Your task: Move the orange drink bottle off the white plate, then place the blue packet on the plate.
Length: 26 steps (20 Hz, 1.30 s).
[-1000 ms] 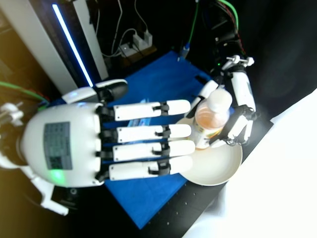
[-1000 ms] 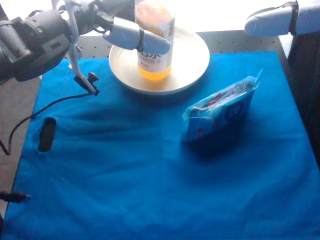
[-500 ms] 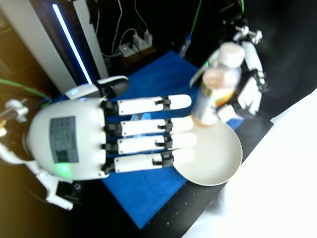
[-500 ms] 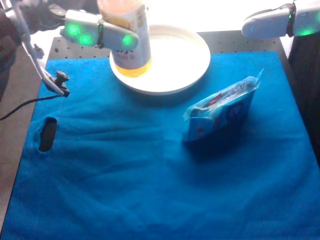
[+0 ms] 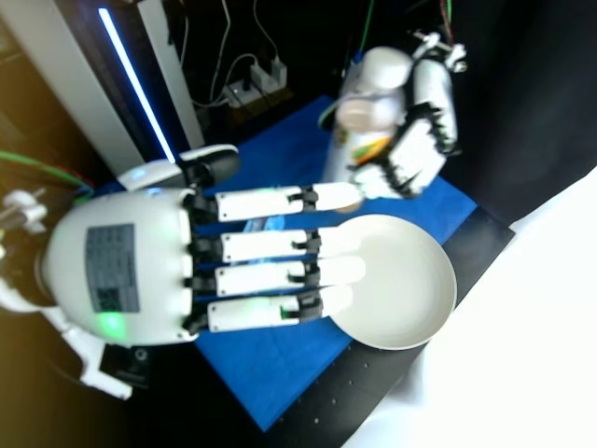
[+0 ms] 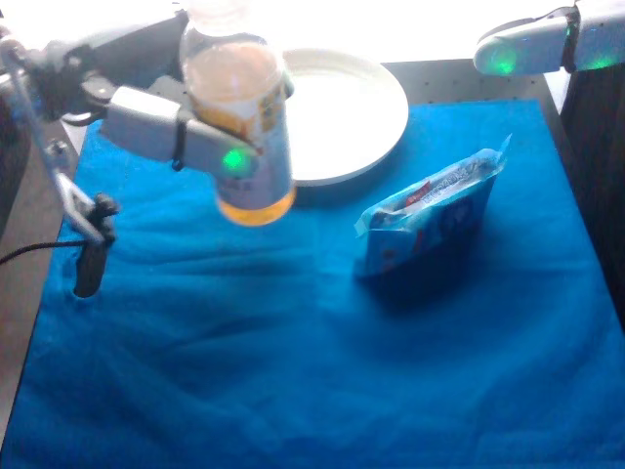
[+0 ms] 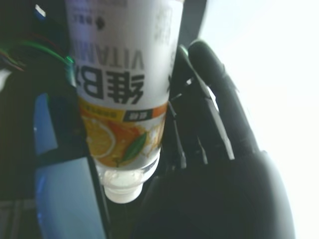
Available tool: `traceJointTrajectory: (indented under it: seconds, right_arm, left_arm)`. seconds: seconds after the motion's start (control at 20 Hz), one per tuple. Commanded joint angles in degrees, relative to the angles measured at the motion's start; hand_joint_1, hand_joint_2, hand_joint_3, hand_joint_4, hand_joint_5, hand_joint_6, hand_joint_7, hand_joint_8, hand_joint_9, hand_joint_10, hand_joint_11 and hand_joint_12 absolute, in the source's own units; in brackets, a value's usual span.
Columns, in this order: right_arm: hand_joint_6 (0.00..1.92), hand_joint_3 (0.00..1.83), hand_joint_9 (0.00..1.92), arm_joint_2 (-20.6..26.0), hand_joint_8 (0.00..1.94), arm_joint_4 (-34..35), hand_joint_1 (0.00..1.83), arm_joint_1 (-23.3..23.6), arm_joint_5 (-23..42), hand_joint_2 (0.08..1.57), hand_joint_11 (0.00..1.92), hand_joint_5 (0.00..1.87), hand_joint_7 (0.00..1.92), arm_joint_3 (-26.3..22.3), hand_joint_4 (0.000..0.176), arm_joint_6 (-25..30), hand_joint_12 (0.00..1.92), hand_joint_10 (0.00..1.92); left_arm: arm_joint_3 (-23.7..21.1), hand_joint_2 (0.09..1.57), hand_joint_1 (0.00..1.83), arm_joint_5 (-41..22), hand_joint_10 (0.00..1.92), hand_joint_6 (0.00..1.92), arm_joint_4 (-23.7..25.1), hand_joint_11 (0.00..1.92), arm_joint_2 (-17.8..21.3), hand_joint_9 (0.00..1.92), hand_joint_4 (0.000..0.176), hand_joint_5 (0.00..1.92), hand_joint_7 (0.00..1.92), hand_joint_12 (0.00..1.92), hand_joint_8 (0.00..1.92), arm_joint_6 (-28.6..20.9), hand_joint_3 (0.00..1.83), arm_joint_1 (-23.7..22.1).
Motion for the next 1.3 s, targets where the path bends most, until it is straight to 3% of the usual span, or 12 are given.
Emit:
traceJointTrajectory:
  seconds: [0.0, 0.15, 0.25, 0.5, 0.65, 0.85, 0.9, 0.95, 1.0, 1.05, 1.15, 1.25]
  right_arm:
    - [0.00, 0.00, 0.35, 0.0, 0.00, 3.3, 0.67, 1.0, 5.9, 0.76, 0.00, 0.35, 0.38, 0.0, 0.078, 0.6, 1.22, 0.04]
    - [0.00, 0.00, 0.36, -0.1, 0.00, 3.3, 0.66, 1.0, 5.9, 0.75, 0.00, 0.35, 0.38, 0.0, 0.075, 0.6, 1.31, 0.04]
    - [0.00, 0.00, 0.27, -0.1, 0.00, 3.3, 0.65, 1.0, 5.9, 0.76, 0.00, 0.35, 0.36, 0.0, 0.069, 0.6, 1.18, 0.00]
    - [0.00, 0.00, 0.24, -0.1, 0.00, 3.3, 0.65, 1.0, 5.9, 0.77, 0.00, 0.35, 0.36, 0.0, 0.085, 0.6, 1.06, 0.00]
    - [0.00, 0.00, 0.23, -0.1, 0.00, 3.3, 0.64, 1.0, 5.9, 0.78, 0.00, 0.35, 0.35, 0.0, 0.084, 0.6, 1.07, 0.00]
    - [0.00, 0.00, 0.24, -0.1, 0.00, 3.3, 0.62, 1.0, 5.9, 0.78, 0.00, 0.34, 0.36, -0.1, 0.088, 0.6, 1.04, 0.00]
    - [0.00, 0.00, 0.24, -0.1, 0.00, 3.3, 0.62, 1.0, 5.9, 0.79, 0.00, 0.34, 0.37, -0.1, 0.085, 0.6, 1.04, 0.00]
    - [0.00, 0.00, 0.23, -0.1, 0.00, 3.3, 0.64, 1.0, 5.9, 0.80, 0.00, 0.34, 0.38, -0.1, 0.080, 0.6, 0.94, 0.00]
    - [0.00, 0.00, 0.23, -0.2, 0.00, 3.3, 0.64, 1.0, 5.9, 0.80, 0.00, 0.34, 0.38, -0.1, 0.080, 0.6, 0.94, 0.00]
    - [0.00, 0.00, 0.23, -0.2, 0.00, 3.3, 0.63, 1.0, 5.9, 0.81, 0.00, 0.34, 0.38, -0.1, 0.070, 0.6, 0.88, 0.00]
    - [0.00, 0.00, 0.23, -0.2, 0.00, 3.3, 0.62, 1.0, 5.9, 0.81, 0.00, 0.33, 0.39, -0.1, 0.073, 0.6, 0.82, 0.00]
    - [0.00, 0.00, 0.23, -0.2, 0.00, 3.3, 0.64, 1.0, 5.9, 0.82, 0.00, 0.33, 0.39, -0.1, 0.068, 0.6, 0.77, 0.00]
  left_arm:
    - [-0.7, 1.15, 1.21, -7.3, 0.35, 1.25, -5.3, 0.70, 0.8, 1.06, 0.000, 0.81, 1.01, 1.15, 0.93, -0.7, 0.00, -0.3]
    - [-2.8, 1.18, 1.20, -7.5, 0.21, 1.31, -4.9, 0.67, 2.5, 1.12, 0.000, 0.77, 0.97, 1.11, 1.00, 0.3, 0.00, 1.3]
    - [-4.0, 1.16, 1.21, -7.0, 0.15, 1.26, -4.3, 0.72, 3.4, 1.20, 0.000, 0.77, 1.02, 1.01, 0.97, 1.1, 0.00, 2.0]
    - [-4.5, 1.15, 1.22, -5.9, 0.18, 1.09, -4.2, 0.52, 3.5, 1.15, 0.000, 0.82, 1.00, 1.32, 1.09, 1.9, 0.00, 3.2]
    - [-4.6, 1.14, 1.24, -5.5, 0.36, 1.06, -4.2, 0.60, 3.3, 1.12, 0.000, 0.84, 1.04, 1.35, 1.03, 2.2, 0.00, 3.8]
    - [-4.6, 1.13, 1.22, -4.8, 0.31, 1.05, -4.2, 0.60, 2.8, 1.07, 0.000, 0.88, 1.02, 1.29, 1.02, 2.6, 0.00, 4.3]
    - [-4.6, 1.12, 1.23, -4.7, 0.40, 0.98, -4.2, 0.59, 2.7, 1.05, 0.000, 0.91, 1.02, 1.35, 1.05, 2.7, 0.01, 4.5]
    - [-4.6, 1.13, 1.25, -4.7, 0.81, 0.83, -4.2, 0.58, 2.6, 0.92, 0.000, 0.94, 0.97, 1.53, 1.22, 2.7, 0.01, 4.6]
    - [-4.5, 1.13, 1.25, -4.6, 0.81, 0.83, -4.2, 0.58, 2.4, 0.92, 0.000, 0.94, 0.97, 1.53, 1.22, 2.8, 0.01, 4.8]
    - [-4.5, 1.15, 1.25, -4.6, 1.18, 0.79, -4.2, 0.54, 2.4, 0.77, 0.000, 0.93, 0.91, 1.62, 1.35, 2.8, 0.00, 4.9]
    - [-4.5, 1.14, 1.25, -4.6, 0.87, 0.85, -4.2, 0.53, 2.2, 0.83, 0.000, 0.93, 0.96, 1.41, 1.24, 2.8, 0.00, 5.2]
    - [-4.6, 1.14, 1.24, -4.6, 0.79, 0.90, -4.2, 0.51, 2.1, 0.85, 0.000, 0.90, 0.96, 1.41, 1.22, 2.8, 0.00, 5.4]
